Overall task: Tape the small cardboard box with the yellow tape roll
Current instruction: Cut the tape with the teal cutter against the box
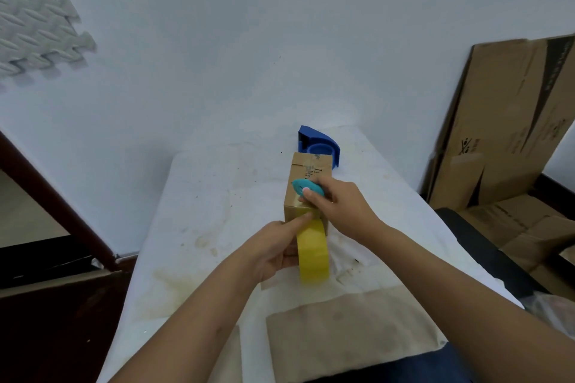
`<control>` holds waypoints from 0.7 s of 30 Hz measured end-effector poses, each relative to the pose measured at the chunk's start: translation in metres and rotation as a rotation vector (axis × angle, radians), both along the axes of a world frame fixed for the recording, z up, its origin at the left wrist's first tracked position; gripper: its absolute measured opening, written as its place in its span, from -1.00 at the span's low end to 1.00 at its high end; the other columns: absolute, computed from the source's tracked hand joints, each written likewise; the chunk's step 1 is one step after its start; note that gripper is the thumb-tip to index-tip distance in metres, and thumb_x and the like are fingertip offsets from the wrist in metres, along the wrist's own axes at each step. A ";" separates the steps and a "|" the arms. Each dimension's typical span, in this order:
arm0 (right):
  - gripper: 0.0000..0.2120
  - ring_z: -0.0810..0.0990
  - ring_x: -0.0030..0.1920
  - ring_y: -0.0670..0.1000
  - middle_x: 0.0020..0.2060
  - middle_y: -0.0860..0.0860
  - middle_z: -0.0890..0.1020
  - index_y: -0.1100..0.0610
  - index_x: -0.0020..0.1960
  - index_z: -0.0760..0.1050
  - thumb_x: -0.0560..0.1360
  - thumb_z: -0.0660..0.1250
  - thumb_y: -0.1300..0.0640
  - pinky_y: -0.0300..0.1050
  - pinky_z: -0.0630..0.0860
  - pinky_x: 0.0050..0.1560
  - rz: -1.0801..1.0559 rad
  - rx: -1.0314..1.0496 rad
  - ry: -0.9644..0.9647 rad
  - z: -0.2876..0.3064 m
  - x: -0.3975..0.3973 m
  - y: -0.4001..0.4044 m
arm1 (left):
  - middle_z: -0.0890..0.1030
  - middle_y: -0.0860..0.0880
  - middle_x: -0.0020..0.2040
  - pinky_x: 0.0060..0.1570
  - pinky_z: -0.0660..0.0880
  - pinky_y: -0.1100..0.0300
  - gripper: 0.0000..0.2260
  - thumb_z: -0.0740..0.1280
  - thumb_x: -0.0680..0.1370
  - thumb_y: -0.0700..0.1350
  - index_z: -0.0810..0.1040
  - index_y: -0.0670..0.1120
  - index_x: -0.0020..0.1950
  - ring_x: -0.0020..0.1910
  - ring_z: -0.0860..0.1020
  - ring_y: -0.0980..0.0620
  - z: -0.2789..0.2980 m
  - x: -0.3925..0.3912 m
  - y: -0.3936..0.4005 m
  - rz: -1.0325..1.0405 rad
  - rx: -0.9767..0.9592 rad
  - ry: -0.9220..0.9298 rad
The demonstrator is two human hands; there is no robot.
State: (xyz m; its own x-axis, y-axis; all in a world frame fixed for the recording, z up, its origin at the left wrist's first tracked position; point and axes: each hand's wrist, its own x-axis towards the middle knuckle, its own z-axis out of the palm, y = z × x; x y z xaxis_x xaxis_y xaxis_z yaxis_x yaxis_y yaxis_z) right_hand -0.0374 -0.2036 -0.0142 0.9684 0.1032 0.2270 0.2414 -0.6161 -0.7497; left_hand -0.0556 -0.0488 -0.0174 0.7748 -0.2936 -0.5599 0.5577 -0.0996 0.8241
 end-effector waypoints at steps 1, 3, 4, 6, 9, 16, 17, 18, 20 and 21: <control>-0.74 0.58 -0.14 -0.14 -0.08 -0.05 0.63 0.08 0.19 0.52 0.59 0.23 -0.02 -0.35 0.44 -0.20 -0.015 -0.007 -0.021 0.000 0.002 0.000 | 0.73 -0.13 0.00 -0.10 0.64 0.11 -0.69 0.34 0.55 0.08 0.60 -0.13 0.12 -0.07 0.70 -0.05 0.000 0.000 0.001 0.004 -0.017 0.013; -0.71 0.61 -0.09 -0.05 -0.04 0.02 0.67 0.08 0.25 0.50 0.59 0.24 0.00 -0.25 0.52 -0.12 -0.039 0.019 -0.049 0.000 0.005 -0.003 | 0.73 -0.13 0.03 -0.09 0.64 0.09 -0.71 0.33 0.57 0.04 0.60 -0.13 0.15 -0.04 0.69 -0.07 -0.001 0.000 0.001 0.004 -0.061 0.041; -0.69 0.63 -0.07 -0.05 -0.02 0.03 0.69 0.07 0.29 0.46 0.60 0.23 0.00 -0.21 0.55 -0.08 -0.048 0.043 -0.045 0.001 0.007 -0.005 | 0.73 -0.14 0.04 -0.08 0.64 0.09 -0.73 0.33 0.57 0.03 0.60 -0.13 0.15 -0.02 0.69 -0.08 -0.002 0.000 0.001 0.005 -0.073 0.048; -0.68 0.65 -0.05 -0.07 -0.03 0.00 0.70 0.00 0.36 0.36 0.62 0.18 0.01 -0.17 0.59 -0.05 -0.043 0.055 -0.050 0.001 0.009 -0.008 | 0.73 -0.13 0.03 -0.07 0.64 0.08 -0.77 0.33 0.58 0.01 0.60 -0.11 0.11 -0.03 0.69 -0.08 -0.002 0.001 0.002 0.009 -0.075 0.051; -0.80 0.54 -0.15 -0.13 -0.10 -0.03 0.60 0.03 0.13 0.50 0.63 0.12 0.14 -0.20 0.45 -0.16 -0.020 -0.056 -0.153 -0.003 0.010 -0.010 | 0.74 -0.11 0.00 -0.08 0.64 0.08 -0.76 0.34 0.57 0.00 0.60 -0.12 0.13 -0.07 0.70 -0.06 -0.003 0.004 0.002 0.005 -0.072 0.049; -0.74 0.42 -0.04 -0.04 0.01 -0.05 0.39 0.00 0.14 0.45 0.49 0.37 0.00 -0.40 0.29 -0.15 0.086 -0.217 -0.068 -0.021 0.017 -0.009 | 0.73 -0.15 0.03 0.03 0.62 0.05 -0.75 0.30 0.59 -0.04 0.60 -0.16 0.17 -0.04 0.69 -0.07 -0.003 0.007 -0.001 -0.008 -0.103 0.025; -0.72 0.41 -0.03 -0.04 0.01 -0.05 0.38 0.01 0.15 0.45 0.48 0.38 -0.01 -0.40 0.29 -0.15 0.086 -0.223 -0.080 -0.022 0.018 -0.009 | 0.73 -0.14 0.04 0.01 0.62 0.08 -0.75 0.30 0.59 -0.05 0.60 -0.16 0.17 -0.05 0.69 -0.05 -0.003 0.007 -0.001 -0.010 -0.105 0.015; -0.71 0.41 -0.03 -0.04 0.03 -0.05 0.38 0.01 0.15 0.45 0.47 0.39 -0.02 -0.40 0.29 -0.16 0.088 -0.234 -0.085 -0.022 0.019 -0.009 | 0.73 -0.13 0.04 -0.01 0.62 0.11 -0.75 0.31 0.59 -0.06 0.61 -0.16 0.17 -0.04 0.69 -0.04 -0.003 0.007 0.000 -0.016 -0.110 0.010; -0.68 0.41 -0.02 -0.03 0.07 -0.02 0.41 -0.01 0.15 0.45 0.45 0.41 -0.03 -0.41 0.30 -0.16 0.101 -0.269 -0.090 -0.023 0.021 -0.011 | 0.72 -0.13 0.06 0.02 0.62 0.12 -0.76 0.32 0.58 -0.07 0.61 -0.16 0.17 0.03 0.68 -0.05 -0.003 0.006 0.002 -0.034 -0.113 0.008; -0.67 0.41 -0.01 -0.03 0.10 0.00 0.41 -0.01 0.15 0.44 0.44 0.42 -0.03 -0.42 0.30 -0.15 0.110 -0.296 -0.092 -0.023 0.022 -0.012 | 0.72 -0.13 0.06 0.03 0.61 0.12 -0.76 0.33 0.58 -0.07 0.61 -0.16 0.17 0.04 0.68 -0.06 -0.002 0.007 0.003 -0.045 -0.106 0.008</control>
